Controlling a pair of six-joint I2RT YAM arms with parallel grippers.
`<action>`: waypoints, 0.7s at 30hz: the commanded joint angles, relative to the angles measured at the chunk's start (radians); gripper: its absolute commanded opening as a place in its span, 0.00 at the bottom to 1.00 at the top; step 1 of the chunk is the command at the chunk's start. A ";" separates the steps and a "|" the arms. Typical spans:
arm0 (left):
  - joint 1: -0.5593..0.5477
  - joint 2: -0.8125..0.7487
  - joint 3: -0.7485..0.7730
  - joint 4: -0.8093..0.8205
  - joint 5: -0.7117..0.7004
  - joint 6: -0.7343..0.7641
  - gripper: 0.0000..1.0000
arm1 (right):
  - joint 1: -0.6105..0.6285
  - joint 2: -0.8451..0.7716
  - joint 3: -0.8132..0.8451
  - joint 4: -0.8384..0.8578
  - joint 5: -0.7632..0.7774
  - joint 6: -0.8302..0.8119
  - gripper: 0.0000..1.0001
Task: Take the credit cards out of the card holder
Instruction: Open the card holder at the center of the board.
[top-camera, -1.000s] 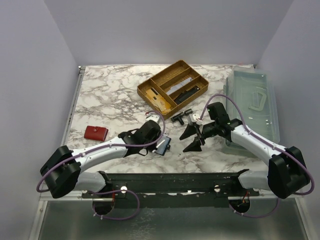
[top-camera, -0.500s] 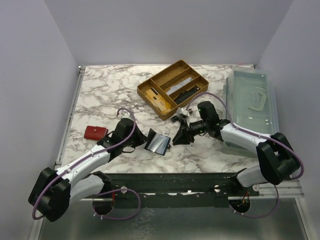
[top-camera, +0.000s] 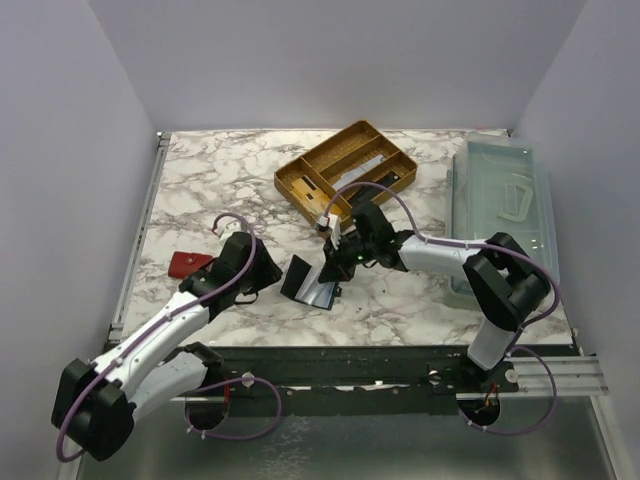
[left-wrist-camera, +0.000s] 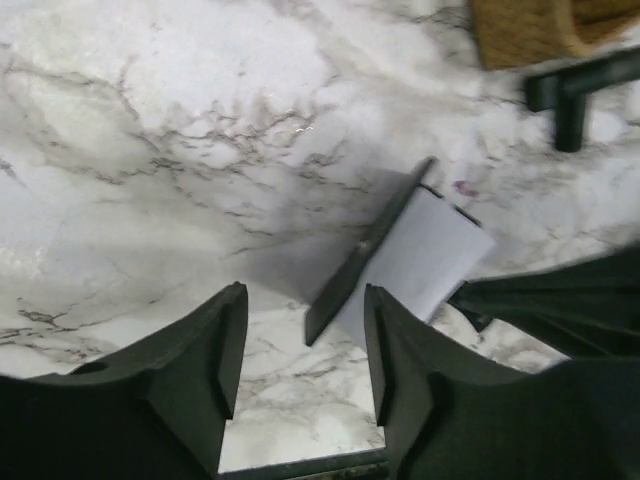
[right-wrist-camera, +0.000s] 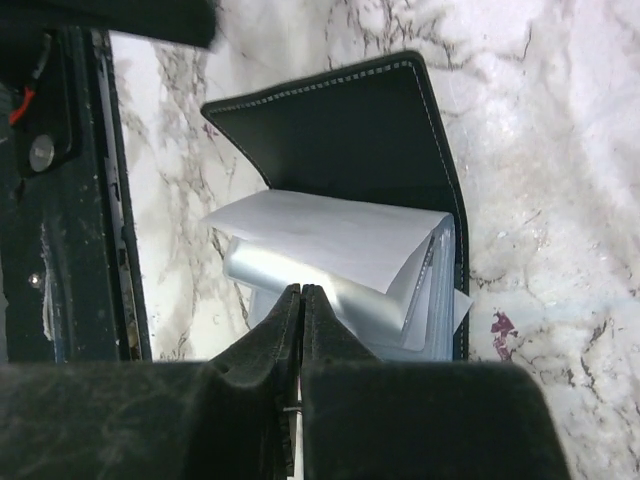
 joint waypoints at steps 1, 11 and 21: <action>0.000 -0.177 0.063 -0.008 0.099 0.168 0.63 | 0.018 0.035 0.015 -0.053 0.075 0.014 0.02; -0.134 -0.117 0.070 0.126 0.379 0.254 0.71 | 0.017 0.060 0.088 -0.230 0.008 -0.129 0.00; -0.426 0.143 0.164 -0.058 -0.191 0.243 0.73 | -0.026 0.089 0.099 -0.279 -0.027 -0.140 0.00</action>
